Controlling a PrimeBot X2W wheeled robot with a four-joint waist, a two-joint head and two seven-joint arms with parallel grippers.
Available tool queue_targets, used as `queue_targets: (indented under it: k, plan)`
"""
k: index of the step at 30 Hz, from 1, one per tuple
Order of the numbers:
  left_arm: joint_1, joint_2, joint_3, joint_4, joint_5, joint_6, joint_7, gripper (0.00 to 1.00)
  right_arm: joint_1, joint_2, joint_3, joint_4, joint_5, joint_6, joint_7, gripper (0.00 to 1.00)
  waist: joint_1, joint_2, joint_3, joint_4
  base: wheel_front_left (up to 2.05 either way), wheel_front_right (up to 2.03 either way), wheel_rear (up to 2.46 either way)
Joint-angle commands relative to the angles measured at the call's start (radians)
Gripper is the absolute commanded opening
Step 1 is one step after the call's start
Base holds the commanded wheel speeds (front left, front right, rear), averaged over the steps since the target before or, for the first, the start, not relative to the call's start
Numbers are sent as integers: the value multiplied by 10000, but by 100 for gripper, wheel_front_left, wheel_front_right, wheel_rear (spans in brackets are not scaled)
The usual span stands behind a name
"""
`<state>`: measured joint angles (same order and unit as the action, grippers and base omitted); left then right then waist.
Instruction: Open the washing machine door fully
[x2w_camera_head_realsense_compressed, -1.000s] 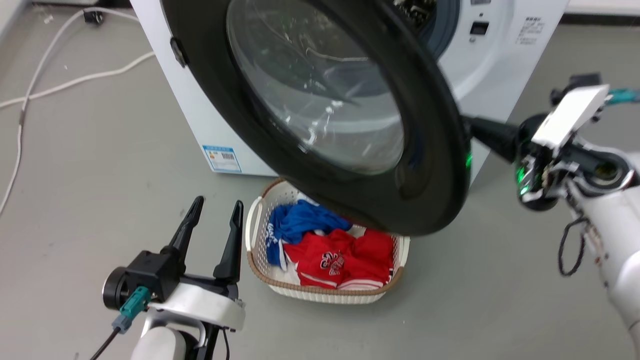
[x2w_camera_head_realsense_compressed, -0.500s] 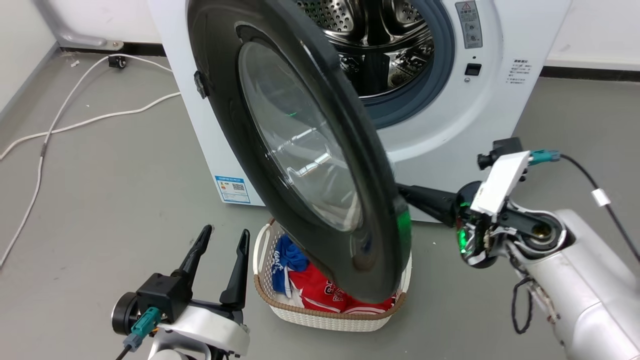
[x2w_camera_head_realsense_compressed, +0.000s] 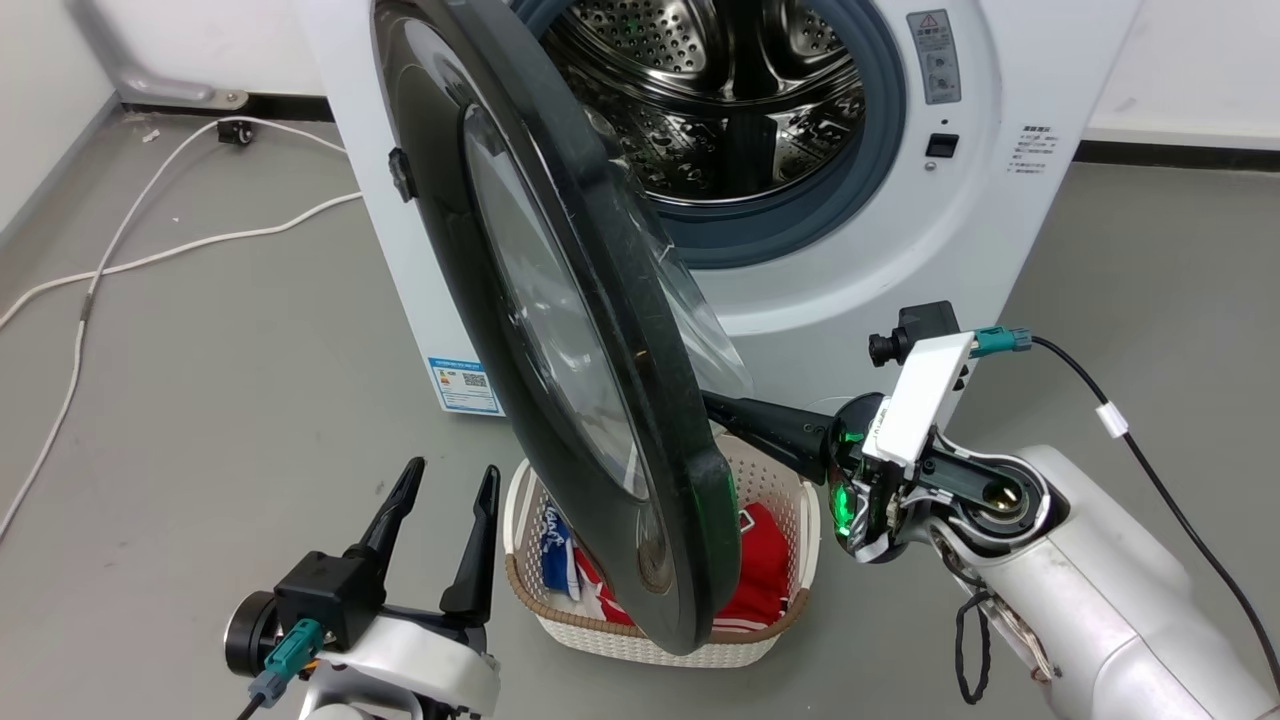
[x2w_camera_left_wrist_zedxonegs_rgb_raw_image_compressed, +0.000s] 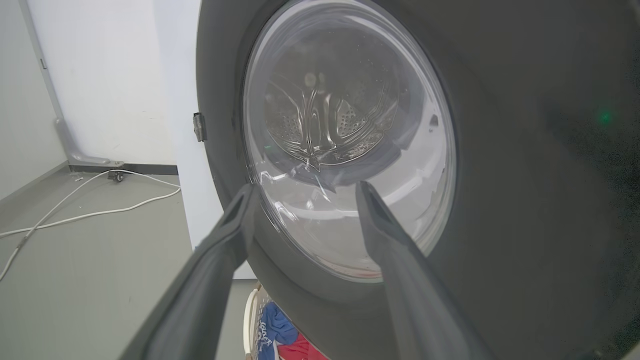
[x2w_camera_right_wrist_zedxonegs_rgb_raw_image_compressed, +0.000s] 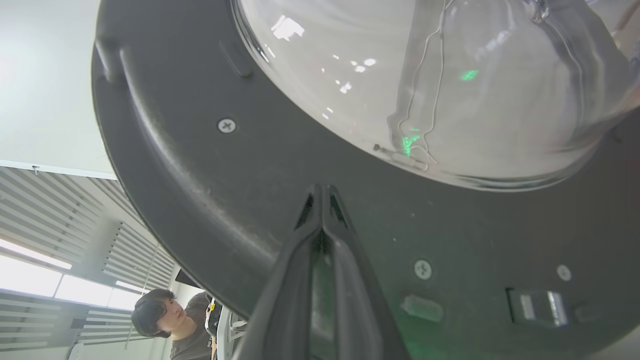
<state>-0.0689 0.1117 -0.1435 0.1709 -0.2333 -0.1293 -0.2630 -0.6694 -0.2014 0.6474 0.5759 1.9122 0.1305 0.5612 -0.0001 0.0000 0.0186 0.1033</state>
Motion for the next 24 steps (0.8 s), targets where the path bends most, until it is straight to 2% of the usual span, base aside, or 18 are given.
queue_targets:
  k: [1, 5, 12, 13, 14, 19, 20, 21, 22, 24]
  plan:
    - [43, 5, 32, -3, -49, -17, -23, 100, 132, 58, 76, -60, 98, 4, -68, 0, 1, 0, 6, -54, 0, 0, 0]
    - [99, -12, 45, 23, -15, -14, -23, 100, 116, 119, 114, -216, 138, 4, -823, 0, 1, 0, -15, -178, 0, 0, 0]
    - [48, -4, 80, 115, -59, -13, -23, 100, 349, -191, -253, -528, -532, 4, -3245, 0, 1, 0, -123, -364, 0, 0, 0]
    - [57, 11, 92, 126, -51, -11, -23, 100, 431, -294, -346, -581, -608, 4, -3600, 0, 1, 0, -164, -397, 0, 0, 0]
    - [128, 25, 114, 158, -28, -9, -23, 100, 803, -682, -574, -847, -948, 4, -4632, 0, 1, 0, -260, -463, 0, 0, 0]
    - [199, 36, 139, 159, -3, -8, -23, 100, 1757, -1608, -868, -1279, -1959, 4, -6693, 0, 1, 0, -365, -509, 0, 0, 0]
    - [215, 41, 151, 156, 3, -8, -23, 100, 1997, -1798, -898, -1382, -2145, 4, -7068, 23, 1, 0, -380, -519, 0, 0, 0]
    - [228, 45, 166, 153, 7, -6, -23, 100, 2230, -1958, -967, -1488, -2298, 4, -7436, 68, 1, 0, -393, -532, 0, 0, 0]
    - [242, 51, 182, 153, 9, -4, -23, 100, 2451, -2107, -1029, -1566, -2420, 4, -7654, 100, 1, 0, -408, -551, 0, 0, 0]
    - [288, 67, 222, 146, 21, 26, -23, 100, 2896, -2462, -1161, -1606, -2807, 4, -7996, 100, 1, 0, -435, -619, 0, 0, 0]
